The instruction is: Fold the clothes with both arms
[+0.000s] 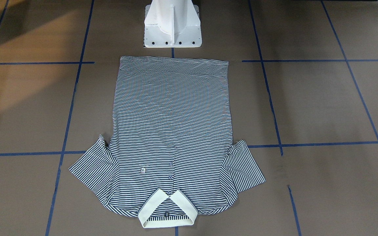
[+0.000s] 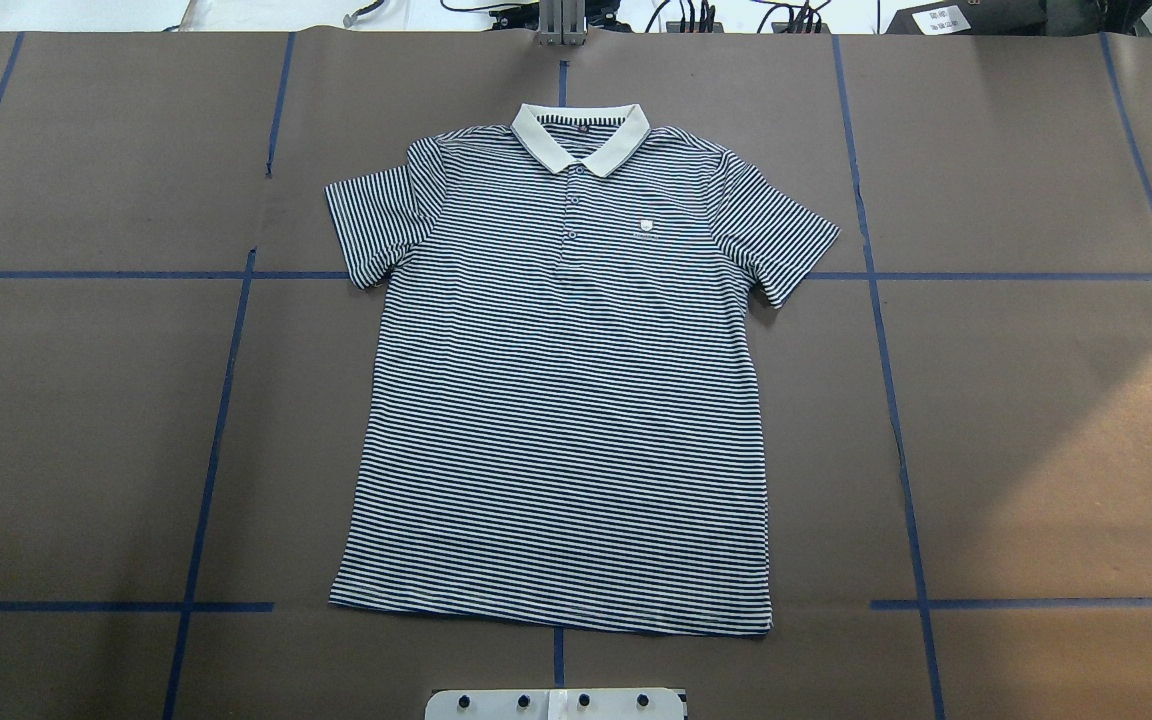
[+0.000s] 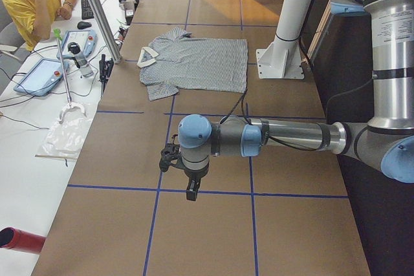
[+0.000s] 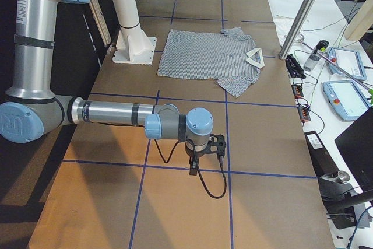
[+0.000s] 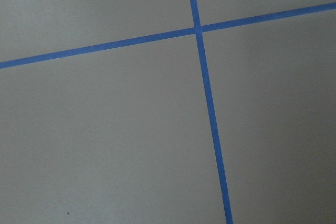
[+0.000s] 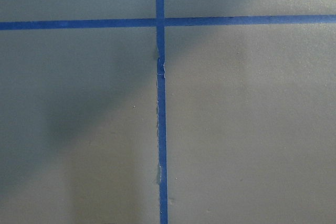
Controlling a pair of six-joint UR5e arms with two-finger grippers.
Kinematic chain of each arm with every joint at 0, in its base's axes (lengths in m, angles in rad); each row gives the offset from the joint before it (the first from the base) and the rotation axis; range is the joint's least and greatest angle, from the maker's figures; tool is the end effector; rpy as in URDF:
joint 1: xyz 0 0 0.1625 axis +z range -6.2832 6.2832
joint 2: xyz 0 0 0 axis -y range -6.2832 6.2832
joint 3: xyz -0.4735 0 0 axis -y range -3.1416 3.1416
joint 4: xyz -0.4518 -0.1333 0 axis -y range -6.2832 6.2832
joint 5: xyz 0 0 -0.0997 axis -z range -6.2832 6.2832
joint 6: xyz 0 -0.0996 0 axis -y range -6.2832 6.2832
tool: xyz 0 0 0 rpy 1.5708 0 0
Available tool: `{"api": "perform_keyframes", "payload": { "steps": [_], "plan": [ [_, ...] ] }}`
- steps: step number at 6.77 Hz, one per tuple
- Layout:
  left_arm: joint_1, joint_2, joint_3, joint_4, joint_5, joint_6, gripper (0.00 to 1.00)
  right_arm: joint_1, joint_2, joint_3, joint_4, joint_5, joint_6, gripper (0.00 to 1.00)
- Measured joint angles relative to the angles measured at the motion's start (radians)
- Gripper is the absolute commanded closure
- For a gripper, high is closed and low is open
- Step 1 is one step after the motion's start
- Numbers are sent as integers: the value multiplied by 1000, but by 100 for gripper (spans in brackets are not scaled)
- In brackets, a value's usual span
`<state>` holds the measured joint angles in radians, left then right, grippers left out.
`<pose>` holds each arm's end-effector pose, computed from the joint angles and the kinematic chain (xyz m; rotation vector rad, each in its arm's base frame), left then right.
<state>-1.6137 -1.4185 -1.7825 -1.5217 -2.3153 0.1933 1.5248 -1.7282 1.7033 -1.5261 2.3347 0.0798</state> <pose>-0.0863 -0.4764 0.6759 0.0976 0.7389 0.1472 0.0423 -0.4810 0.7113 -0.0292 -0.7636 0.0246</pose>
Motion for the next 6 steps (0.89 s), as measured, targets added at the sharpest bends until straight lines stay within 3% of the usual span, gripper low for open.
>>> {"api": "perform_keyframes", "payload": {
  "steps": [3, 6],
  "plan": [
    [1, -3, 1, -38, 0, 0, 0, 0, 2, 6, 26, 0, -1, 0],
    [8, -9, 0, -168, -2, 1, 0, -12, 26, -10, 239, -7, 9, 0]
  ]
}}
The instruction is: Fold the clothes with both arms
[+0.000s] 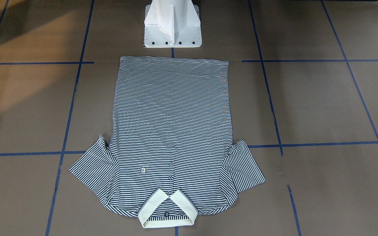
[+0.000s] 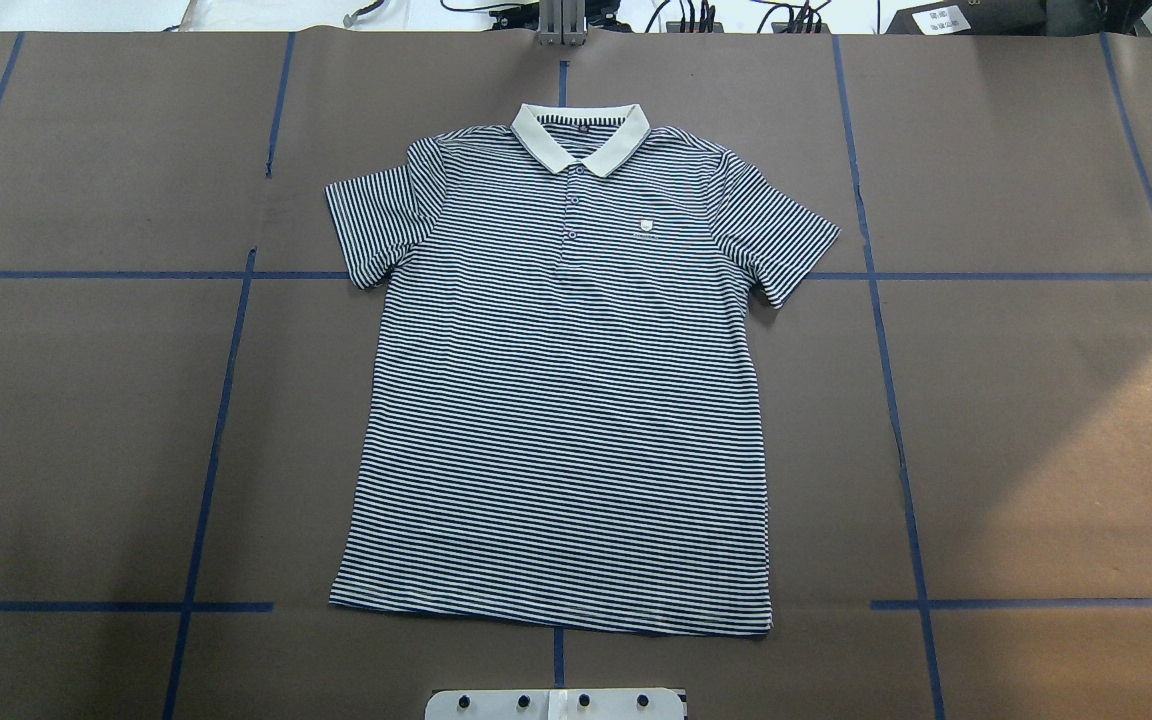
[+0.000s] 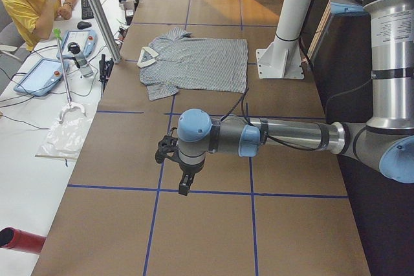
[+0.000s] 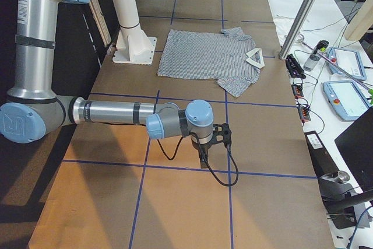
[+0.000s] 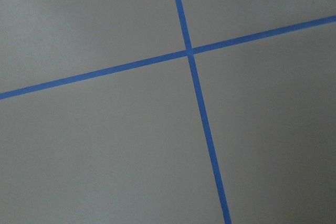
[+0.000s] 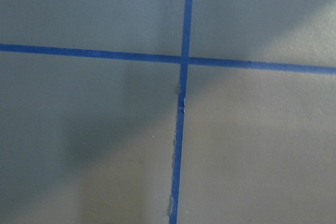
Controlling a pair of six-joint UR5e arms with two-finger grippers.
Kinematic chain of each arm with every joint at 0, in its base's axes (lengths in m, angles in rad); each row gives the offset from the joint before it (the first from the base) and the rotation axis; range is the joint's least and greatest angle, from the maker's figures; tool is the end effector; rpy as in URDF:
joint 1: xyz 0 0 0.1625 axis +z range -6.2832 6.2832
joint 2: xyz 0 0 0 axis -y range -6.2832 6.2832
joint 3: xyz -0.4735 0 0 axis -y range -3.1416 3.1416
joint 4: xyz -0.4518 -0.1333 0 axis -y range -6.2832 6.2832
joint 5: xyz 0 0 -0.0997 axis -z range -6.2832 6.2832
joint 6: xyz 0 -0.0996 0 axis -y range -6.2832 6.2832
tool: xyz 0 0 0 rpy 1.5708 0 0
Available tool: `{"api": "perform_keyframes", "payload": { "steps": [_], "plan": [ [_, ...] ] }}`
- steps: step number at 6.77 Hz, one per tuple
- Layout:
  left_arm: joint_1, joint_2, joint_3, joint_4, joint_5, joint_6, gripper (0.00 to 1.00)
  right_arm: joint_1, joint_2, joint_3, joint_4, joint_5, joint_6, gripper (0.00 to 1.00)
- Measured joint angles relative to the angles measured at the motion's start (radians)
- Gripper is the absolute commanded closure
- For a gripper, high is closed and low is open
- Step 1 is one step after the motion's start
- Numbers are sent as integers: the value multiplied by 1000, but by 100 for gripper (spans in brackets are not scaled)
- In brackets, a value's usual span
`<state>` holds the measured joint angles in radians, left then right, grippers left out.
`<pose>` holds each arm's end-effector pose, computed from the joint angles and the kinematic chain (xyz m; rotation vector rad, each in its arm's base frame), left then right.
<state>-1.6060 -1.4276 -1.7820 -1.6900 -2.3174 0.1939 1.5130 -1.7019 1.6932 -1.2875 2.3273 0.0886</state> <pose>-0.0830 -0.4921 0.6537 0.2629 0.7205 0.2207 0.0356 -0.5084 0.6786 0.2056 -0.7686 -0.0747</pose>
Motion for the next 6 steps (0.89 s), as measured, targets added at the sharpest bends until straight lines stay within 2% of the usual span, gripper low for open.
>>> {"api": "perform_keyframes", "payload": {
  "steps": [2, 3, 4, 6],
  "plan": [
    [6, -55, 34, -295, 0, -6, 0, -3, 72, -82, 144, -10, 3, 0],
    [12, -131, 102, -466, -14, -9, 0, -3, 107, -142, 197, 3, 24, 0],
    [25, -190, 161, -565, -45, -42, 0, -3, 137, -177, 237, 20, 66, 0],
    [99, -269, 211, -624, -75, -181, 0, -41, 225, -210, 290, 24, 248, 0]
  ]
}}
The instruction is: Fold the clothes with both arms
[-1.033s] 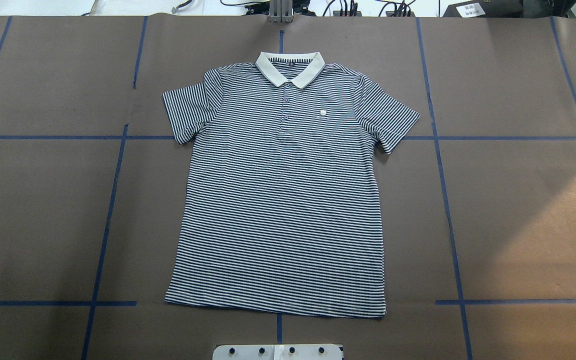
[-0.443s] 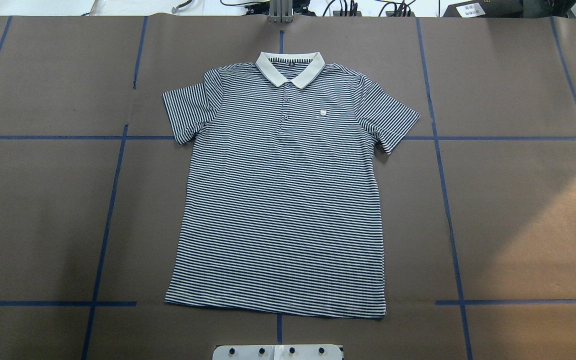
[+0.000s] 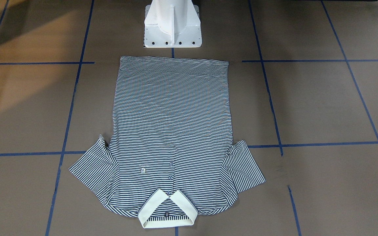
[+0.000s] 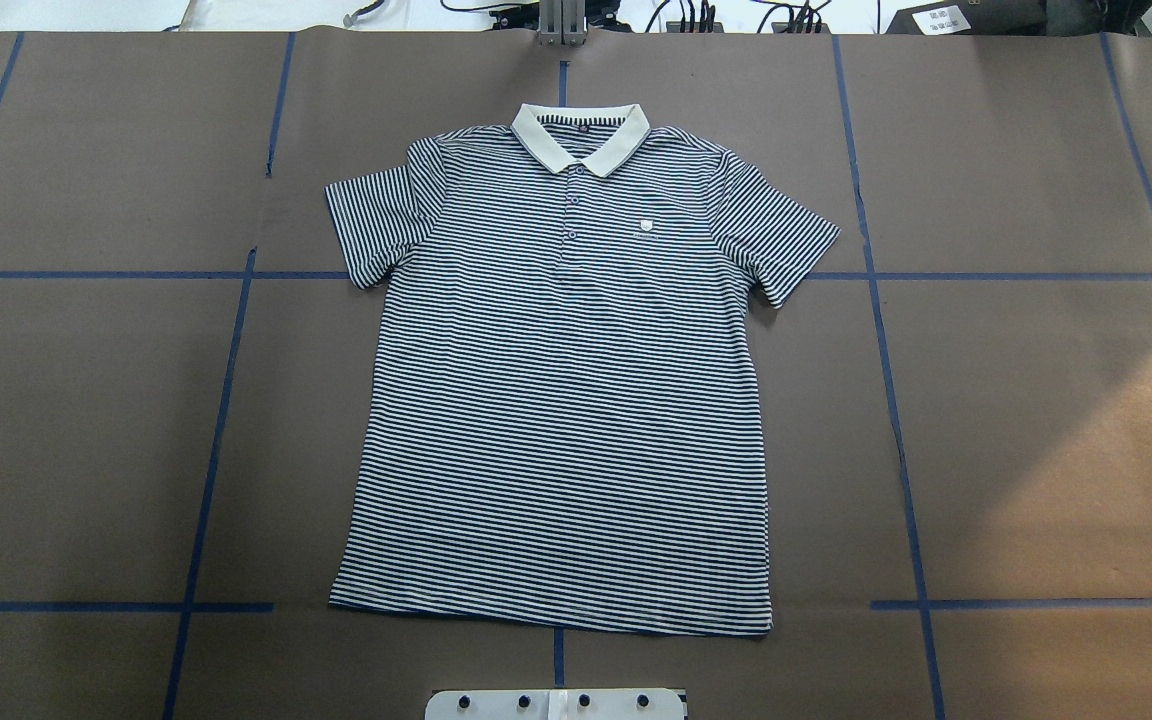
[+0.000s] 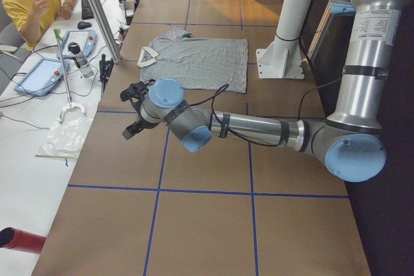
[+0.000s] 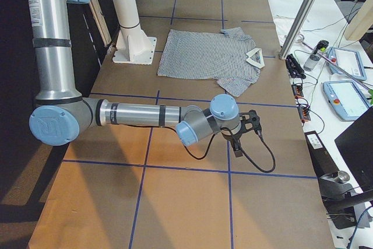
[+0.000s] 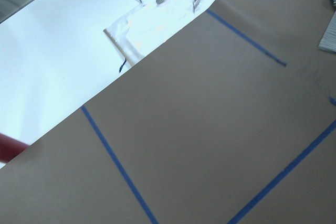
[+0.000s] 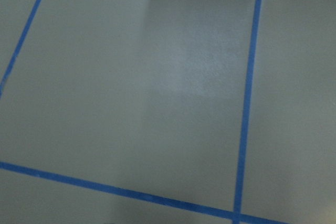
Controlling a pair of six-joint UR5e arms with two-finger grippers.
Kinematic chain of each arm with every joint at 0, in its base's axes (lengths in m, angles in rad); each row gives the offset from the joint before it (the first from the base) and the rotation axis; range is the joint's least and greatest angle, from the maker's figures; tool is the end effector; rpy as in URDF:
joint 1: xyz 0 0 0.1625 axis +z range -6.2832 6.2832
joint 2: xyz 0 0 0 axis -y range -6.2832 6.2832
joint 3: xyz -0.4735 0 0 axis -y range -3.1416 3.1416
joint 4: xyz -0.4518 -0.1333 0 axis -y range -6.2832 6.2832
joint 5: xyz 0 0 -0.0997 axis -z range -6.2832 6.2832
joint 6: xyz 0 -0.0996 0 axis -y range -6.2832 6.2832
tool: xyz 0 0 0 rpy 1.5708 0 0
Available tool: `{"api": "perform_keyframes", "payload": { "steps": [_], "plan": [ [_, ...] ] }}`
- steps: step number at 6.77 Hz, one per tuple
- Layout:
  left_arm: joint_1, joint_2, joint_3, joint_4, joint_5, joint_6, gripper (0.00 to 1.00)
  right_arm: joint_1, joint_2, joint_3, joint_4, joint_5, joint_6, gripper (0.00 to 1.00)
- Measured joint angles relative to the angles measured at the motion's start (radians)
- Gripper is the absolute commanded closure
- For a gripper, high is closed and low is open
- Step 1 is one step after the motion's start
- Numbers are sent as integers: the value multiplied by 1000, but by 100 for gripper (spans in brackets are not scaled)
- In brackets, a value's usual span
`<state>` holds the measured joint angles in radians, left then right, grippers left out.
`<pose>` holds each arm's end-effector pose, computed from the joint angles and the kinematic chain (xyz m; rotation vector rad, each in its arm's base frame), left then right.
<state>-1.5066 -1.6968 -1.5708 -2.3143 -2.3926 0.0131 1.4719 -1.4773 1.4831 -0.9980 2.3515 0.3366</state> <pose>-0.0202 -0.6264 0.5431 0.8010 0.7909 0.4257 0.0019 -0.6214 0.6360 0.3709 -0.8570 -0.0056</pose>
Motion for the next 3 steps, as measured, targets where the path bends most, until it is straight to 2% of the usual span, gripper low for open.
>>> {"api": "perform_keyframes", "payload": {
  "steps": [2, 3],
  "plan": [
    [80, -27, 10, -33, 2, -84, 0, -131, 130, -5, 10, -56, 301, 1],
    [97, -30, 12, -43, 3, -94, 0, -235, 203, -10, 10, -156, 458, 9]
  ]
}}
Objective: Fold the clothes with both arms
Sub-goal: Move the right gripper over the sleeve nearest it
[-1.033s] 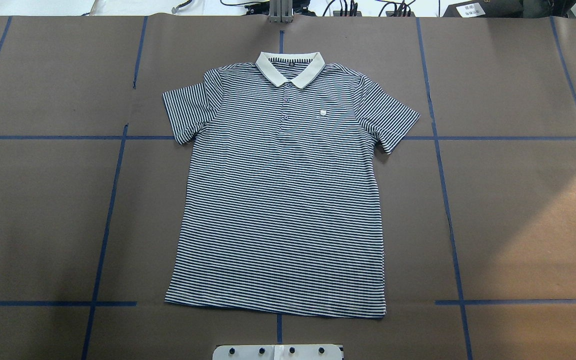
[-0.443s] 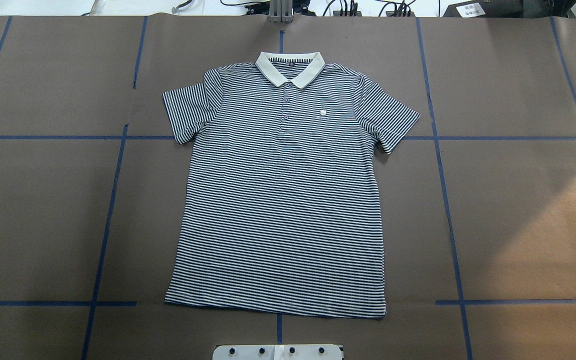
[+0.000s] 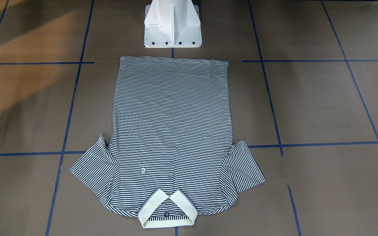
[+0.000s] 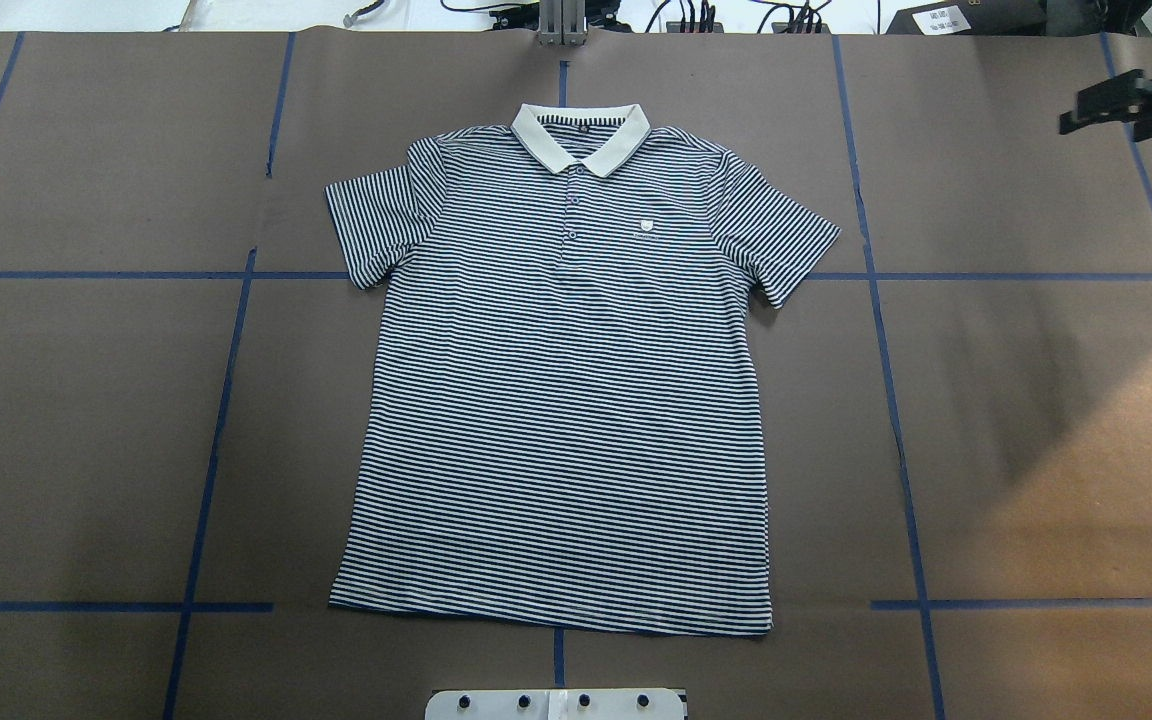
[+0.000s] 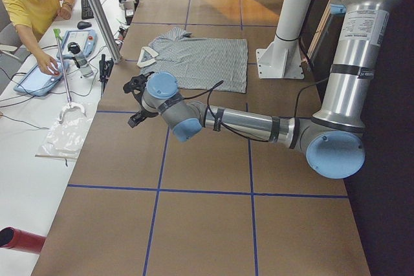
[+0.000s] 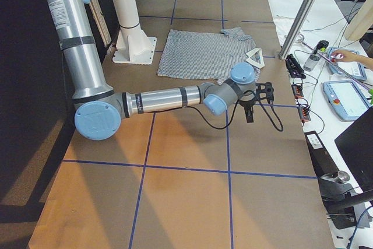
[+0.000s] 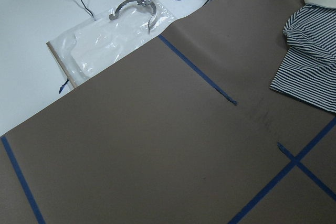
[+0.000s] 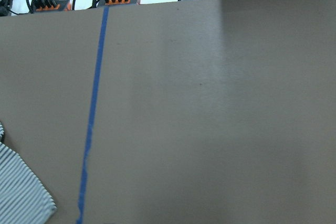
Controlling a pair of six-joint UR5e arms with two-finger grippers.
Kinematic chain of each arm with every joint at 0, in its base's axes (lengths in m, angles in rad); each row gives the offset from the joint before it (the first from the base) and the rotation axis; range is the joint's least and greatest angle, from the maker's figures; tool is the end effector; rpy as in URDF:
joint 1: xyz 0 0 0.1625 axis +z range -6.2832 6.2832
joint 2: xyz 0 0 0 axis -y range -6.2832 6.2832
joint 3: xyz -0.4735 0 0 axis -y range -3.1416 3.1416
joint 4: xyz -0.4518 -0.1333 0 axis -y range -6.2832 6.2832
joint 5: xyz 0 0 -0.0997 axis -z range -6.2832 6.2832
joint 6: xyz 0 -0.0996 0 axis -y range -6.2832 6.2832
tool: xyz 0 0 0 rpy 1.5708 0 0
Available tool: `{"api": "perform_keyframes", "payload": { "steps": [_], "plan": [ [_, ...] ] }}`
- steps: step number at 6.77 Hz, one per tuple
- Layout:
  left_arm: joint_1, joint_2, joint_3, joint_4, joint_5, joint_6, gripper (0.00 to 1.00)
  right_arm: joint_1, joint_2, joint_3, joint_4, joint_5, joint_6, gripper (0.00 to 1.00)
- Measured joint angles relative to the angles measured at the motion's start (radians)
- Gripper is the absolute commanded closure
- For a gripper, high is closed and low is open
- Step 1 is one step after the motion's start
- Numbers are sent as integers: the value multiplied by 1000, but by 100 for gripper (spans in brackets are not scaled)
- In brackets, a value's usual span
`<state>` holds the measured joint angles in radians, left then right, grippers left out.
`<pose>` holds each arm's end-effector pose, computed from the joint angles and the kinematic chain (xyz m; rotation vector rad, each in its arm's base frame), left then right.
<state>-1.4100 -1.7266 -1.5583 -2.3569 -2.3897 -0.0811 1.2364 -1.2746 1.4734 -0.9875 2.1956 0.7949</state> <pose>0.0419 -0.6363 0.5266 0.7798 0.8603 0.4504 -0.1617 -0.6941 0.5132 0.3213 -0.9037 0.1805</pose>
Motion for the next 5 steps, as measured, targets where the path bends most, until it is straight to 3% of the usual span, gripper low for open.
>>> {"api": "perform_keyframes", "payload": {
  "steps": [2, 5],
  "plan": [
    [10, -2, 2, -5, 1, -5, 0, -197, 124, -32, 0, -213, 274, 26],
    [18, -5, 2, -7, 1, -9, 0, -334, 186, -111, 0, -338, 387, 30]
  ]
}}
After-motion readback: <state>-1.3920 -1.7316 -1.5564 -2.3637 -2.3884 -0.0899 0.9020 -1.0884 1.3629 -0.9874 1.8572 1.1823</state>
